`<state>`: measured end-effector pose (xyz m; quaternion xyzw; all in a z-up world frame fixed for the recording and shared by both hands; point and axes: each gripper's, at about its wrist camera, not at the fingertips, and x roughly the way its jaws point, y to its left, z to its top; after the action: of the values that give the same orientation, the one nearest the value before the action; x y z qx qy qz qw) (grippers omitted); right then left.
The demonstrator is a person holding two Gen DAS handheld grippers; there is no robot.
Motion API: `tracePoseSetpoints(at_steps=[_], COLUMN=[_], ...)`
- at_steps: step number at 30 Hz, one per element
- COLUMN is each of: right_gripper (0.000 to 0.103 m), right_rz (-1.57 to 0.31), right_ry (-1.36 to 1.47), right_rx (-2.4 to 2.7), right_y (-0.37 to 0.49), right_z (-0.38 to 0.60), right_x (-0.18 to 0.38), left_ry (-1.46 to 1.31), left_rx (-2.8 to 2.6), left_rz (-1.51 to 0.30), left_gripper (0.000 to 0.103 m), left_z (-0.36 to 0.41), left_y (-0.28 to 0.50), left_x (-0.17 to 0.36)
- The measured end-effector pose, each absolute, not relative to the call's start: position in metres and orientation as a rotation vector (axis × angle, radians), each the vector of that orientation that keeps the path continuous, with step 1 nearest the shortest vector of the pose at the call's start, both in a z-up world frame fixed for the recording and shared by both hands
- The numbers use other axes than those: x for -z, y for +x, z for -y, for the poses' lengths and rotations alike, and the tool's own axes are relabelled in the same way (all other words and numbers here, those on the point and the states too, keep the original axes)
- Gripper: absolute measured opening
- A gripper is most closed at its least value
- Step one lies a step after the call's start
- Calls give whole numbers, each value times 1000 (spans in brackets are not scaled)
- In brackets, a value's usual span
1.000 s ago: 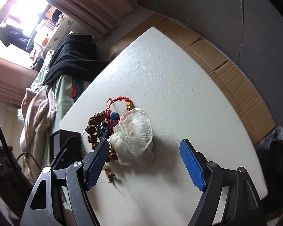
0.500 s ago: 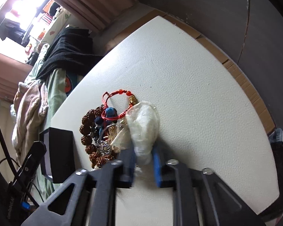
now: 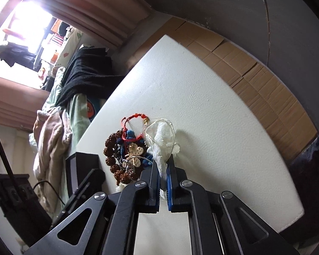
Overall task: Organize jewelry
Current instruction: 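Grasp the metal hoop with the left gripper while the right gripper holds the bag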
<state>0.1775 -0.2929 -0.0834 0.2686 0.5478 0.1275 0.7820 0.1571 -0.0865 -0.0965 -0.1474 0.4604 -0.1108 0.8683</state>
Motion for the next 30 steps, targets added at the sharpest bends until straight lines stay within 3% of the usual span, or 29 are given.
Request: tracePoseSetpoints(at_steps=[15, 19, 30], right_gripper=[6, 6, 6], right_rz=[-1121, -1127, -1127], right_ry=[615, 622, 627], right_rx=[-234, -240, -222], right_y=[172, 174, 174], right_z=[330, 333, 340], right_x=[64, 64, 63], left_ry=[-81, -24, -35], left_rx=[172, 175, 165], left_rz=[-981, -987, -1101], left_gripper=[41, 54, 56], left_z=[122, 134, 141], left_y=[156, 157, 149], left_x=[121, 122, 136])
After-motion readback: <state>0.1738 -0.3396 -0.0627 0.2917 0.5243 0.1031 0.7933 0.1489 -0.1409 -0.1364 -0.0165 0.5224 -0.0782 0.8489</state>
